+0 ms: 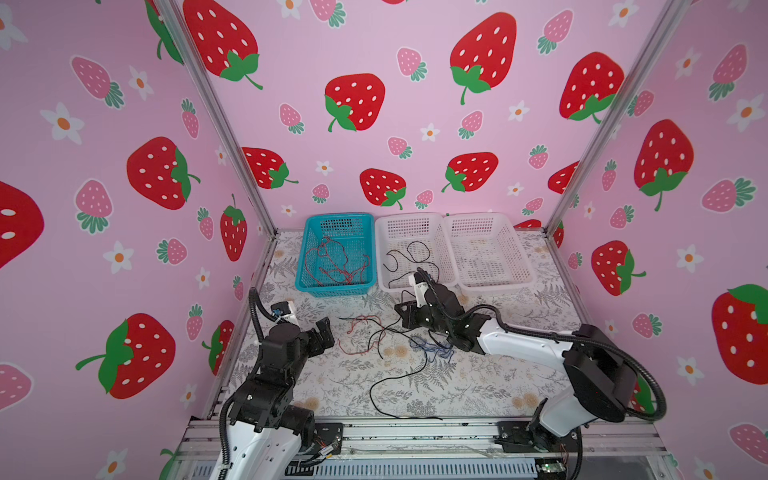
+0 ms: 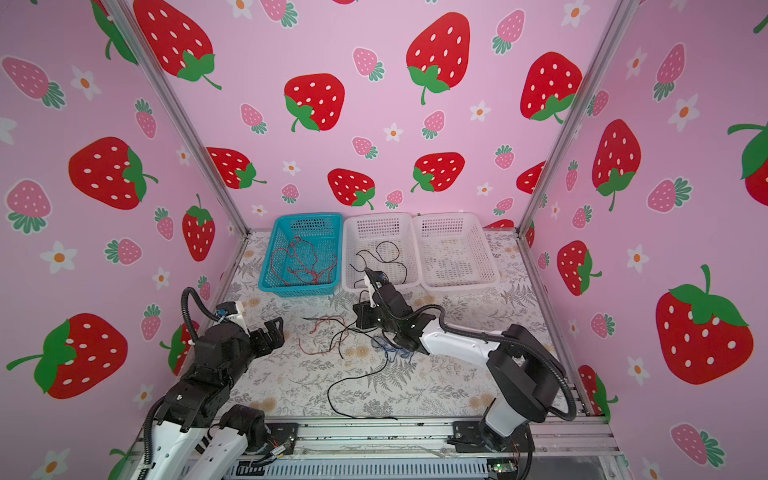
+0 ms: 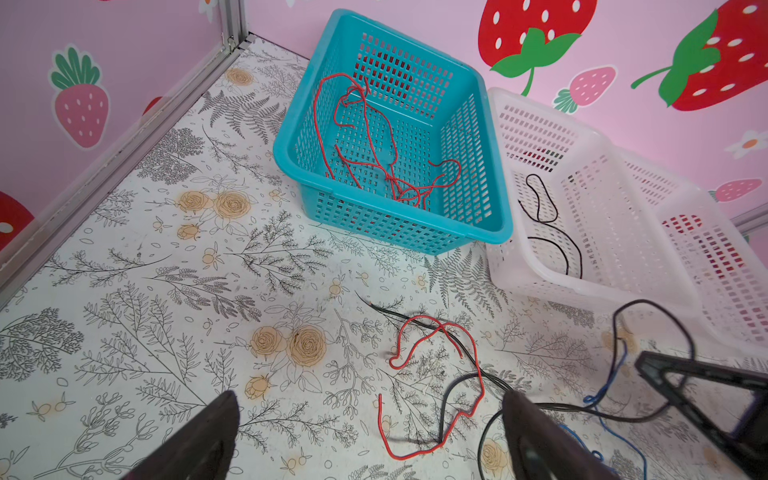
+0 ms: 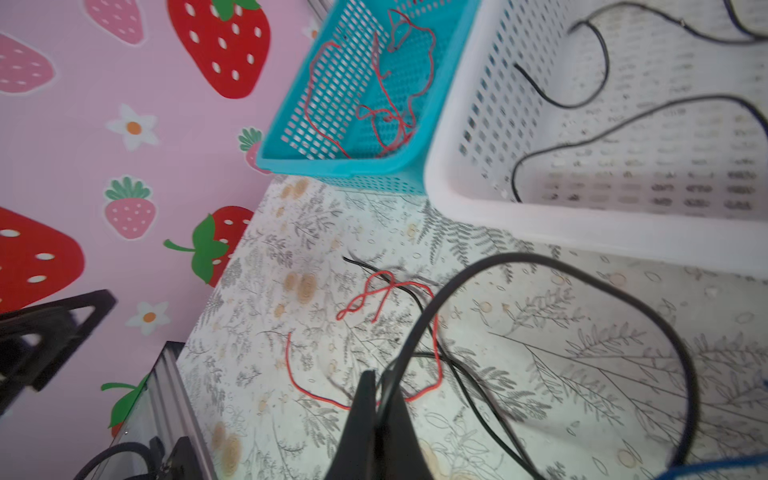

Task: Untangle the cables
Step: 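Lift and carry the black cable over the white basket with the right gripper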

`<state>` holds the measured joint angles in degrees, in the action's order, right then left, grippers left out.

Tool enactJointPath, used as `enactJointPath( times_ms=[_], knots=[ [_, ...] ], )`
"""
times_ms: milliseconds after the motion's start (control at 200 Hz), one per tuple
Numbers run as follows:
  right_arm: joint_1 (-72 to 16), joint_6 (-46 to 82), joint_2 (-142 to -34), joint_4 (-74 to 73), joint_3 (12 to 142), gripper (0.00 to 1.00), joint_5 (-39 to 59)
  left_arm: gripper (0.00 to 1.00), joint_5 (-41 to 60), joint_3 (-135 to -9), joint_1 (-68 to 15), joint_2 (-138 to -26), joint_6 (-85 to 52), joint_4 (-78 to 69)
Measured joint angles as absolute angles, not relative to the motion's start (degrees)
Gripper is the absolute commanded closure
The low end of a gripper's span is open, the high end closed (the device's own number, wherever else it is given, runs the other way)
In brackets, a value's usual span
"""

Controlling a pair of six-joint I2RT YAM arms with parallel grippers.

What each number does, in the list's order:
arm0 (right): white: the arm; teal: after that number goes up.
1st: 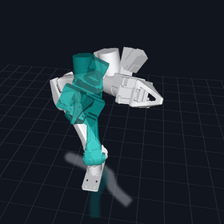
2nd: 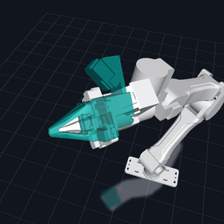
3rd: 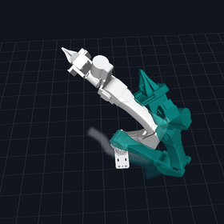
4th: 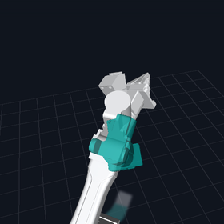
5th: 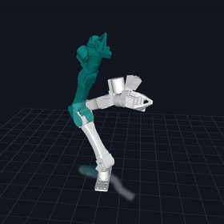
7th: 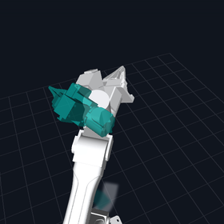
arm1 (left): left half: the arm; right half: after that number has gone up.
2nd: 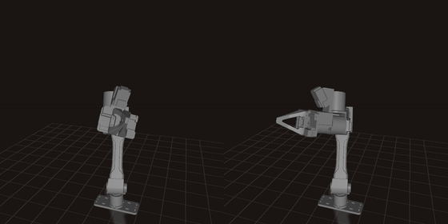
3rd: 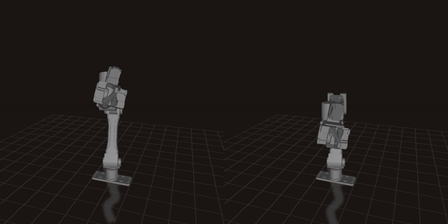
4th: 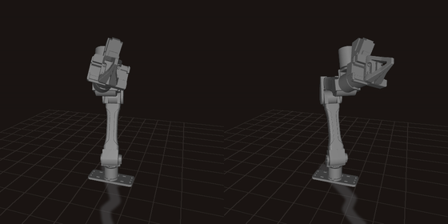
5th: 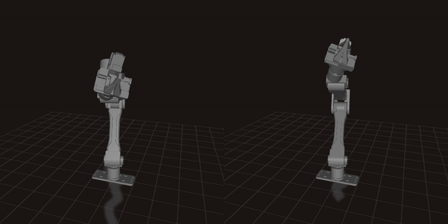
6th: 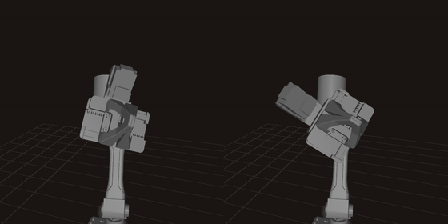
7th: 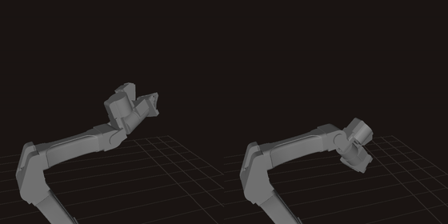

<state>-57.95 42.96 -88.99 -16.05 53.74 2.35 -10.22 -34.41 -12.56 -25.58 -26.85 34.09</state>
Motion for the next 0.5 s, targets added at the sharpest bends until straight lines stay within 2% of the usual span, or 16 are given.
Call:
enactJointPath(
  times_ms=[500],
  knots=[
    [-67.5, 30.1, -78.5, -0.4, 68.5, 1.00, -8.9, 0.00, -9.8, -34.4, -12.6, -26.3, -26.8, 34.1]
  ],
)
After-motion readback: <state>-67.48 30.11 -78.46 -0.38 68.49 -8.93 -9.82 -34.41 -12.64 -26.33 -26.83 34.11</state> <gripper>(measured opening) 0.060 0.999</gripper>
